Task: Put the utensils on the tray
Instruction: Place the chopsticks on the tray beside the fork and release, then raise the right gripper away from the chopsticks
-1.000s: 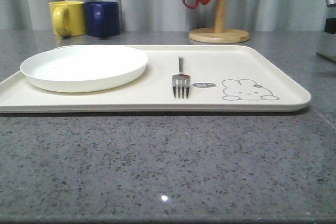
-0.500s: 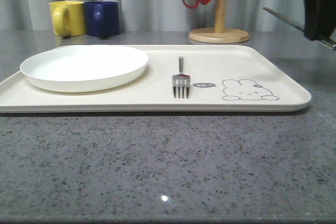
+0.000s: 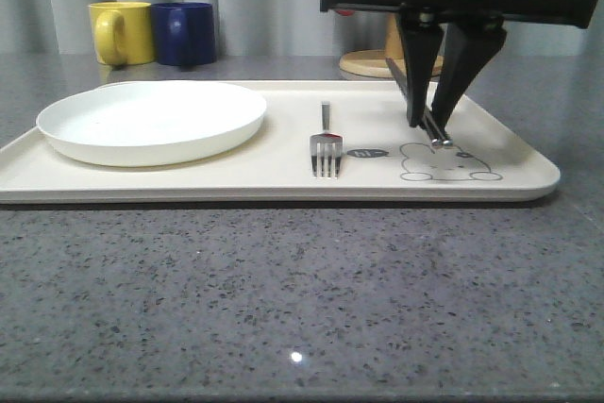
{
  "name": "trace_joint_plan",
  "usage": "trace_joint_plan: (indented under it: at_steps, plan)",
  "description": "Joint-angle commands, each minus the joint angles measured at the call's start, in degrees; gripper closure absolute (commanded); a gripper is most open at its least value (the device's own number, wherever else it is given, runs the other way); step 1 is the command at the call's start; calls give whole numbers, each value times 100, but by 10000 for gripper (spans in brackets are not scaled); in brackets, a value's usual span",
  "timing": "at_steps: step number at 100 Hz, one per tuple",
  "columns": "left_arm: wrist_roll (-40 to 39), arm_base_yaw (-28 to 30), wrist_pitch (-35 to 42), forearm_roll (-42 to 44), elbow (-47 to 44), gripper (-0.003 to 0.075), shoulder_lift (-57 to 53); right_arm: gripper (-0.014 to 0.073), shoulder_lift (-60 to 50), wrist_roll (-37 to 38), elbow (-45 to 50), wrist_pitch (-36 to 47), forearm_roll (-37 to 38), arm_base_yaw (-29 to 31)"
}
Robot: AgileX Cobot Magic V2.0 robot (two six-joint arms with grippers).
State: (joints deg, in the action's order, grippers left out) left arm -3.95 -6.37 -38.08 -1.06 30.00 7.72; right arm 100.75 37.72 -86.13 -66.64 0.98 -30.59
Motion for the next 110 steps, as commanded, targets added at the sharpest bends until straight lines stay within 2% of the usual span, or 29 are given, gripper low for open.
trace_joint_plan:
  at_steps: [1,37,46,63,72,88,110]
  plan:
    - [-4,-29,444,-51,149,739,91,662,-138,149,-156,184,52,-6]
    - [-4,-29,444,-51,149,739,91,643,120,287,-156,352,58,-6]
    - [-4,-29,444,-51,149,739,91,550,133,287,-156,328,51,-6]
    - [-4,-29,444,-51,149,739,91,259,133,275,-156,307,57,-6]
    - [-4,-29,444,-51,149,739,91,190,78,241,-156,382,80,-6]
    - [-4,-29,444,-51,149,739,91,192,-174,-609,-370,235,207,0]
    - [-4,-29,444,-51,149,739,91,192,-380,-2839,-1030,-507,251,188]
